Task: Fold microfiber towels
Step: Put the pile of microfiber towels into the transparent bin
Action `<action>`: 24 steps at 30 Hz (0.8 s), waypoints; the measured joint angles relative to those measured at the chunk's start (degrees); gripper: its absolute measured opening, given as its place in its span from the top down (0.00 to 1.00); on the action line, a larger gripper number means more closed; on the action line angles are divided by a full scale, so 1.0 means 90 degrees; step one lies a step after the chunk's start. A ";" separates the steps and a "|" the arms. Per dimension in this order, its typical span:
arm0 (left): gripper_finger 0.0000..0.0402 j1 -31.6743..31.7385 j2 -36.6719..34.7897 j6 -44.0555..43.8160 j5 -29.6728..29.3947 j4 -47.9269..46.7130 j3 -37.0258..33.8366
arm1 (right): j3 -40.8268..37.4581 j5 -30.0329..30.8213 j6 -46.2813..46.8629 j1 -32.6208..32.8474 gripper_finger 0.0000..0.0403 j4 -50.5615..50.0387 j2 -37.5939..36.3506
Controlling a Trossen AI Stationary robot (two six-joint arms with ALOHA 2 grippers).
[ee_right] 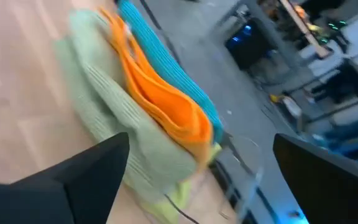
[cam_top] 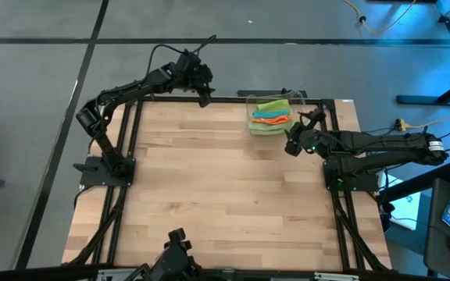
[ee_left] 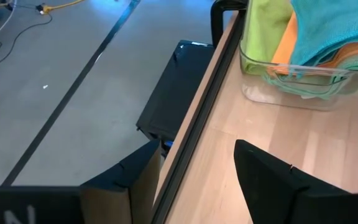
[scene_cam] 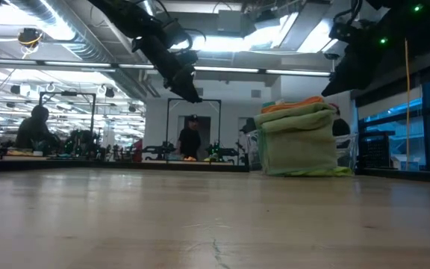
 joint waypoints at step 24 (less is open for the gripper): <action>0.52 0.0000 0.0000 -0.0001 0.0002 -0.0011 0.0000 | 0.0300 -0.0547 -0.3264 -0.0531 0.01 0.0605 0.1537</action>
